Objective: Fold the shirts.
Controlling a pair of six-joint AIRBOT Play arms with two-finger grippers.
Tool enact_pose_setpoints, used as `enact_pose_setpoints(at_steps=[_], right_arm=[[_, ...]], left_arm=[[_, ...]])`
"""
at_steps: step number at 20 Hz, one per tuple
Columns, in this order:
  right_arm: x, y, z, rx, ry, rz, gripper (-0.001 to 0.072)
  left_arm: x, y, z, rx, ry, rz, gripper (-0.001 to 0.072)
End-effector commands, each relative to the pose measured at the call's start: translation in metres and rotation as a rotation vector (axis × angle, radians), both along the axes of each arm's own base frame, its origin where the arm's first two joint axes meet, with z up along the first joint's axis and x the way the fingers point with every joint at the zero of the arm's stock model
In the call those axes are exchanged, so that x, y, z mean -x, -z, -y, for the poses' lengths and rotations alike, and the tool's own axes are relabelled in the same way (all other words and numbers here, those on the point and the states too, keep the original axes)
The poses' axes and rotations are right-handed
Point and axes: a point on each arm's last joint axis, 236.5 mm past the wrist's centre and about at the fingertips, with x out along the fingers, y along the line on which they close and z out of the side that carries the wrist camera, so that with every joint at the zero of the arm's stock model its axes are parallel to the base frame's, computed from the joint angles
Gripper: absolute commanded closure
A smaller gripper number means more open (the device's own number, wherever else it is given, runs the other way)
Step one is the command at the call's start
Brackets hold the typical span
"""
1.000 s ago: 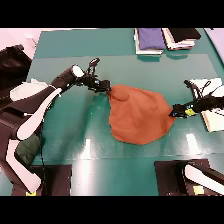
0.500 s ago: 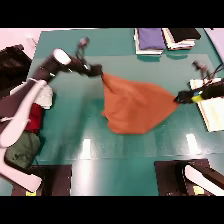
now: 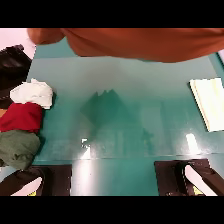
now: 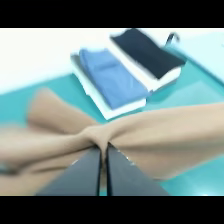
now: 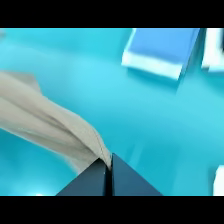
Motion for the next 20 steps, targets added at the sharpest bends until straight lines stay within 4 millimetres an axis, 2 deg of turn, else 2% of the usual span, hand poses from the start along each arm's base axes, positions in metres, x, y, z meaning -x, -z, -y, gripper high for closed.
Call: enact_pose_setpoints(at_steps=[1,3,4,6,9,11,12,14,16,18,20], right_arm=[[0.017,-0.049,-0.004,0.014,0.003,0.092,0.0697],[0.012,-0.058,-0.004,0.004,0.004,0.09,0.0697],[0.008,-0.058,-0.003,-0.005,0.006,0.073,0.0697],[-0.006,-0.046,-0.001,-0.021,-0.001,0.005,0.0698],[-0.031,0.009,-0.003,-0.045,-0.034,-0.184,0.0697],[-0.046,0.066,-0.015,-0.066,-0.074,-0.339,0.0698],[-0.049,0.096,-0.017,-0.055,-0.075,-0.418,0.0698],[-0.047,0.158,-0.018,0.001,-0.061,-0.557,0.0698],[-0.042,0.196,-0.021,0.027,-0.058,-0.622,0.0697],[-0.034,0.219,-0.026,0.023,-0.064,-0.656,0.0697],[-0.028,0.232,-0.026,0.019,-0.059,-0.676,0.0697]], left_arm=[[0.052,-0.029,-0.016,-0.024,-0.004,0.075,0.0683],[0.047,-0.007,-0.012,-0.062,0.01,0.006,0.0683],[0.04,0.011,-0.009,-0.084,0.021,-0.048,0.0683],[0.02,0.06,-0.001,-0.132,0.038,-0.183,0.0683],[-0.006,0.164,0.008,-0.199,0.059,-0.433,0.0684],[-0.011,0.242,0.009,-0.239,0.066,-0.609,0.0684],[-0.005,0.278,0.011,-0.269,0.079,-0.68,0.0684],[0.022,0.341,0.026,-0.352,0.157,-0.785,0.0684],[0.065,0.387,0.046,-0.432,0.258,-0.893,0.0684],[0.116,0.415,0.059,-0.545,0.399,-0.979,0.0681],[0.15,0.421,0.068,-0.597,0.494,-1.036,0.0678]])
